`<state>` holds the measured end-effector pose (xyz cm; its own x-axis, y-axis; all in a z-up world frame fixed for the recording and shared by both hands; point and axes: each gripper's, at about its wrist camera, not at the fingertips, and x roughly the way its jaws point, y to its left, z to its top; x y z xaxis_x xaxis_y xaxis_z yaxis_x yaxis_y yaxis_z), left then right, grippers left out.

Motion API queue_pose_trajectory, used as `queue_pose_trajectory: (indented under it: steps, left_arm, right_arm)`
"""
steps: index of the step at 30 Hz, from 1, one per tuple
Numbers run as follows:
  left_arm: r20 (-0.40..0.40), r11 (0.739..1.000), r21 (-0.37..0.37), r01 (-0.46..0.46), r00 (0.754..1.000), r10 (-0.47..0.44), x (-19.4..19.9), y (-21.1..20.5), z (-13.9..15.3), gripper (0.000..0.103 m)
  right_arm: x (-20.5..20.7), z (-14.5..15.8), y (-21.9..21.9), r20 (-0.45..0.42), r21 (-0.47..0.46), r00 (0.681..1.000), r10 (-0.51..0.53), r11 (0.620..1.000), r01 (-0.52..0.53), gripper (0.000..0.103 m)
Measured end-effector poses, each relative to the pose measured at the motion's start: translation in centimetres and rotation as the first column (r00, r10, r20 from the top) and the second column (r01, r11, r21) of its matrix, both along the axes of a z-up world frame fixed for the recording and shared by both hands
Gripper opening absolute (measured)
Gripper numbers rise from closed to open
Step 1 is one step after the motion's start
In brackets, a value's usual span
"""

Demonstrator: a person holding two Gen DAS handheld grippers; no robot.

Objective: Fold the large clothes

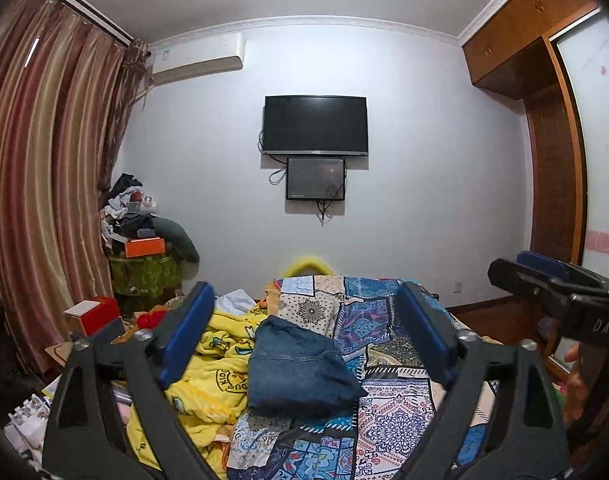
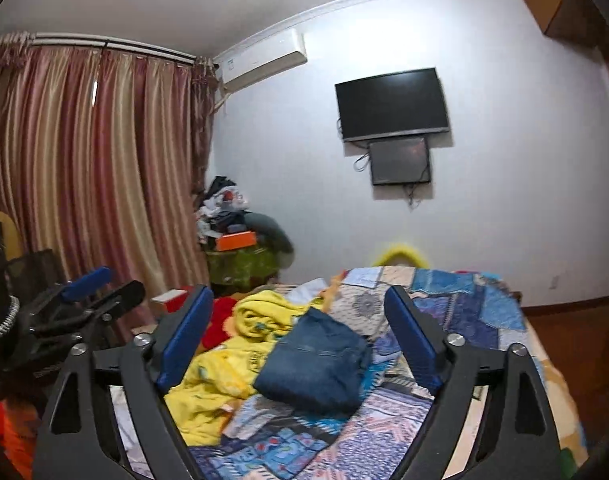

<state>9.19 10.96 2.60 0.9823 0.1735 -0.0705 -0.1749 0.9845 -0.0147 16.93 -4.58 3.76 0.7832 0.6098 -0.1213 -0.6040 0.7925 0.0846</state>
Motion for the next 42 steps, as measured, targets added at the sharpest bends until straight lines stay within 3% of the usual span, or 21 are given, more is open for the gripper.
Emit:
queue_pose_trajectory:
  steps: [3, 42]
  left_arm:
    - [-0.001, 1.0, -0.016, 0.0, 1.0, 0.0, -0.5, -0.2, -0.3, 0.102]
    - [-0.031, 1.0, -0.011, 0.009, 0.999, -0.01, -0.6, -0.3, -0.8, 0.102]
  right_arm:
    - [-0.5, 0.1, -0.1, -0.002, 0.003, 1.0, -0.023, 1.0, 0.023, 0.103]
    - [-1.2, -0.3, -1.4, -0.008, -0.023, 0.996, -0.086, 0.996, 0.086, 0.103]
